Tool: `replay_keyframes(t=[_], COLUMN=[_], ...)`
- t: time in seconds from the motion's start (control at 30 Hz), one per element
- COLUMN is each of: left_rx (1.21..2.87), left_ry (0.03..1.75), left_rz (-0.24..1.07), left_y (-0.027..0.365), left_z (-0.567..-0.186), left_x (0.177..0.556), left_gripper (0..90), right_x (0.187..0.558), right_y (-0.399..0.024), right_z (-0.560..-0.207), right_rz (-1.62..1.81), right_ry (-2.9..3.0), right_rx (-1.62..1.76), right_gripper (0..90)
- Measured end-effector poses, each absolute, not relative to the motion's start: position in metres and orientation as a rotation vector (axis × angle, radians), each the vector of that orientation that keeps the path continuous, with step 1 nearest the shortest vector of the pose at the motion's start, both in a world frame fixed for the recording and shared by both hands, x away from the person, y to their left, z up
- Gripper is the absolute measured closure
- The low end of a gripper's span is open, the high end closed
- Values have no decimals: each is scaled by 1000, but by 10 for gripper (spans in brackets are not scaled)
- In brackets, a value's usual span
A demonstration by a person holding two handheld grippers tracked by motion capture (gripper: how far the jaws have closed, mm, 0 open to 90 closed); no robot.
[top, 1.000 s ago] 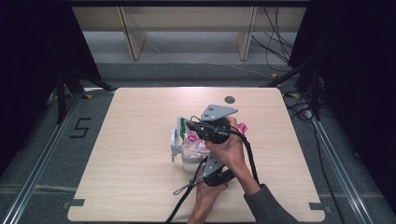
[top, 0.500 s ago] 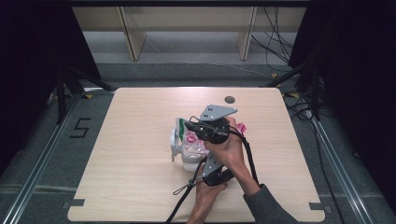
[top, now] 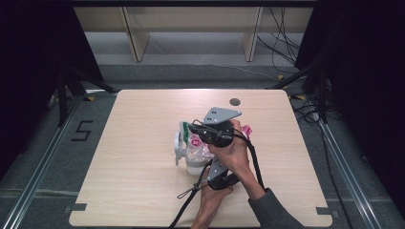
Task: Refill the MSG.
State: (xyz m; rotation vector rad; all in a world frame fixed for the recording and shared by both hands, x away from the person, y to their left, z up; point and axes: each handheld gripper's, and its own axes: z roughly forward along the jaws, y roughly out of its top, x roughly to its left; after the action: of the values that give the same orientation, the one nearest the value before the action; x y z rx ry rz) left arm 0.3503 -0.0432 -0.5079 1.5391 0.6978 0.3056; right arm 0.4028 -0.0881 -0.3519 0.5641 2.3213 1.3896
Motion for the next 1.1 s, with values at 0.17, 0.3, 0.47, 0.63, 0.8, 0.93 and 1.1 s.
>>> replay_keyframes(t=[0.17,0.3,0.47,0.63,0.8,0.93,1.1], left_rx=[1436,1424,1503,1562,1565,1562,1562], left_ry=[732,733,710,706,704,707,699], left_rz=[257,250,290,345,345,351,341], left_y=[-50,-50,-45,-41,-41,-41,-41], left_z=[-508,-507,-506,-507,-507,-507,-506], left_x=[349,349,351,354,354,355,354], left_gripper=[747,748,749,749,749,749,748], right_x=[404,401,402,402,404,404,404], right_y=[-88,-86,-86,-87,-87,-86,-86], right_z=[-353,-353,-353,-352,-353,-352,-352], right_rz=[1393,1381,1380,1377,1387,1387,1392], right_ry=[2320,2322,2327,2345,2323,2320,2324], right_rx=[572,592,559,591,573,568,569], right_gripper=[899,899,899,899,899,899,900])
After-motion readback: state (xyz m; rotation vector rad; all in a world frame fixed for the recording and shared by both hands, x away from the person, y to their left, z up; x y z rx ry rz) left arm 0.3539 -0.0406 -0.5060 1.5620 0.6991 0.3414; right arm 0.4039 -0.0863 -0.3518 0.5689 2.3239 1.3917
